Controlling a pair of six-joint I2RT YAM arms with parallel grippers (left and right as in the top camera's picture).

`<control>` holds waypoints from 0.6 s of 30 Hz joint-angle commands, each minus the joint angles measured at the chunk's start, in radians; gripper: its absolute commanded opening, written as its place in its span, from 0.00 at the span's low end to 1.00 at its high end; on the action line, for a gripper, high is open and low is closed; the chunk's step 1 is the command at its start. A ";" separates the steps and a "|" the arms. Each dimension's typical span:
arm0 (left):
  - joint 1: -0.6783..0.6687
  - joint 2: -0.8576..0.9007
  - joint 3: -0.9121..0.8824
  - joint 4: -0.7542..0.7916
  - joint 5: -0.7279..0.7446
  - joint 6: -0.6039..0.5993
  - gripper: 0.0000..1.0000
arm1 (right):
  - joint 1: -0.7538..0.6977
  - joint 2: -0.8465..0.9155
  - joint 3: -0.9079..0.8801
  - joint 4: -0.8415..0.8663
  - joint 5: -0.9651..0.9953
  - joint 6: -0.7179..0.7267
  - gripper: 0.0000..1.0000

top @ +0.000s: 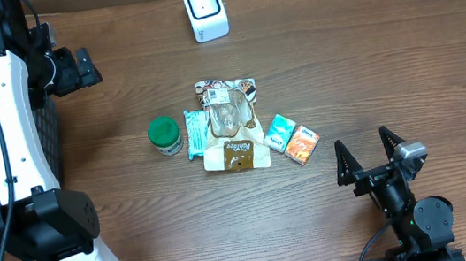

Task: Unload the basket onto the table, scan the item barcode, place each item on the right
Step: 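Reach the right gripper toward the two tissue packs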

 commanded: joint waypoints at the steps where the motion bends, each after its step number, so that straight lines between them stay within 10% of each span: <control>1: 0.010 -0.026 0.002 0.004 -0.009 0.026 1.00 | -0.003 -0.003 -0.011 0.004 0.008 -0.005 1.00; 18: 0.010 -0.026 0.002 0.004 -0.009 0.026 1.00 | -0.003 0.024 0.206 -0.119 -0.110 0.251 1.00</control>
